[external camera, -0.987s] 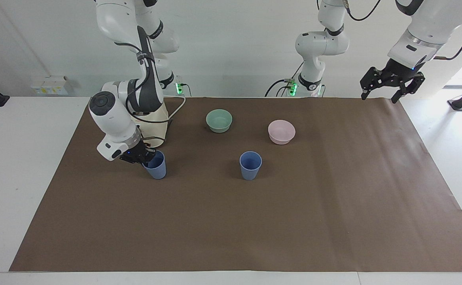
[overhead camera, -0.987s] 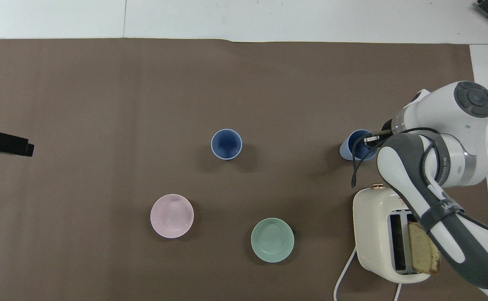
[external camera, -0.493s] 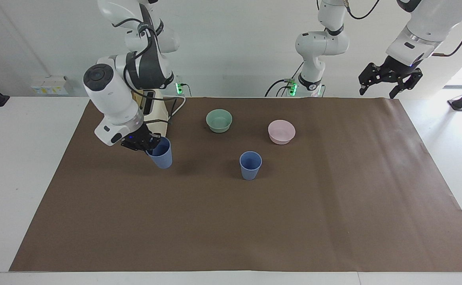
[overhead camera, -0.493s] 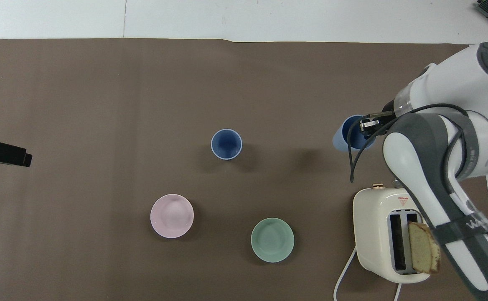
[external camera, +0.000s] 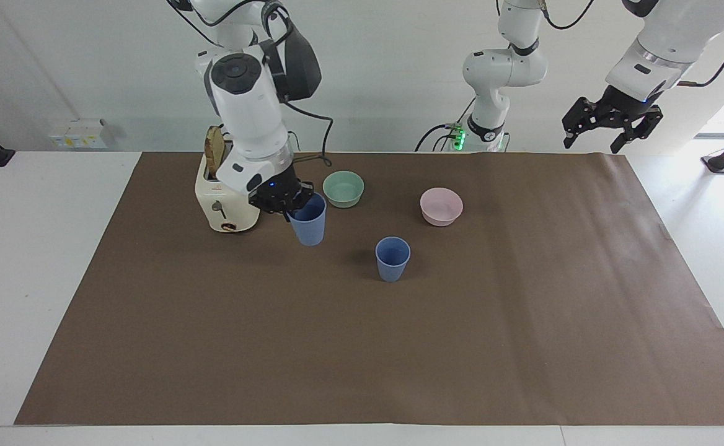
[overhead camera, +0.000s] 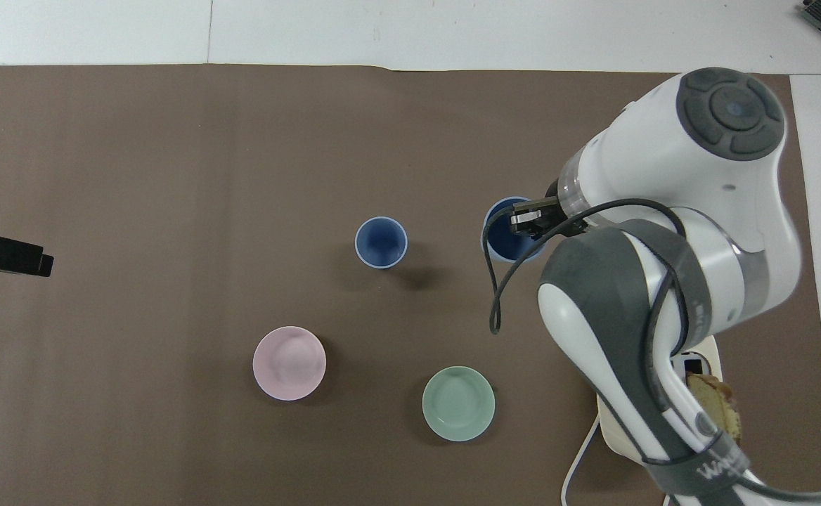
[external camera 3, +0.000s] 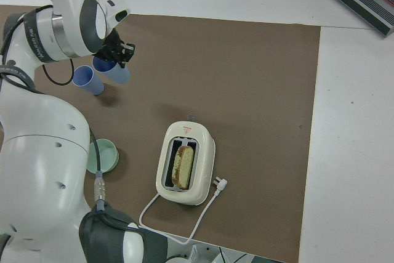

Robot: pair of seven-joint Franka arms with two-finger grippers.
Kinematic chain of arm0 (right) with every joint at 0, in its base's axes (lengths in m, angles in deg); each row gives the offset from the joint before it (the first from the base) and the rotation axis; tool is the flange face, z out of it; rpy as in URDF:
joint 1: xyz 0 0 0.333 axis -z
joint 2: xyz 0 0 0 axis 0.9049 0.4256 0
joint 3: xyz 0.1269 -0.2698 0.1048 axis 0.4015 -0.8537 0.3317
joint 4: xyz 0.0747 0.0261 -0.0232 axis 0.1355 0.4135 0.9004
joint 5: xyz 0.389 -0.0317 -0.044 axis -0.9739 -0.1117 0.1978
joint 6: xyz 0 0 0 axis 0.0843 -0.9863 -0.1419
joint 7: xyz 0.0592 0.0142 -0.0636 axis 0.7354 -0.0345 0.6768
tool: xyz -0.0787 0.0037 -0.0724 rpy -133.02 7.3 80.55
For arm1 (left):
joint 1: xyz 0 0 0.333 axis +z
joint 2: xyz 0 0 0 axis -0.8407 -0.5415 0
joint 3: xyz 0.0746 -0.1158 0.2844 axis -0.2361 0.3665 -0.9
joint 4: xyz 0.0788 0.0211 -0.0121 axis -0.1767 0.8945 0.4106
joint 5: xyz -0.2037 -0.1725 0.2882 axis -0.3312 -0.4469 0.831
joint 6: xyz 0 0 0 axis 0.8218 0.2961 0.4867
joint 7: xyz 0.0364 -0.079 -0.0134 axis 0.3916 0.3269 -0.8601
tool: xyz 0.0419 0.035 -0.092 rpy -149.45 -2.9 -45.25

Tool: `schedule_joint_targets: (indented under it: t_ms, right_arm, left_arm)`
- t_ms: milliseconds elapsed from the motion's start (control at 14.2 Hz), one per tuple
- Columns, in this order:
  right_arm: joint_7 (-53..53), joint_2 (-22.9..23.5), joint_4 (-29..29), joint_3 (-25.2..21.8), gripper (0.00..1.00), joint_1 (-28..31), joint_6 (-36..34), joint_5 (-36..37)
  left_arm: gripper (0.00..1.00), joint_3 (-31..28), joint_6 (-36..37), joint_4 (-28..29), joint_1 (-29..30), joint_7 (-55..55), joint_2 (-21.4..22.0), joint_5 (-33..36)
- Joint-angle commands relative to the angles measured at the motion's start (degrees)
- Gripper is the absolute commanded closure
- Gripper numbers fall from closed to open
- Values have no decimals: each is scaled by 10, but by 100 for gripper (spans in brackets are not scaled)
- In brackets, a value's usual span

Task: Stack blue cups with both arms
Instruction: 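Lift and carry the blue cup with the right gripper over the first cup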

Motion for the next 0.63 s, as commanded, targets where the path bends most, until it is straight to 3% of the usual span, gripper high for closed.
schedule_joint_targets:
  t_ms: [0, 564]
  right_arm:
    - [-34, 11, -26, 2, 100, -29, -2, -4]
    - [-106, 41, -26, 10, 100, -93, 78, -35]
  left_arm:
    - [0, -2, -20, 17, -2, -7, 11, -7]
    - [0, -2, -11, 10, 4, -3, 8, -6]
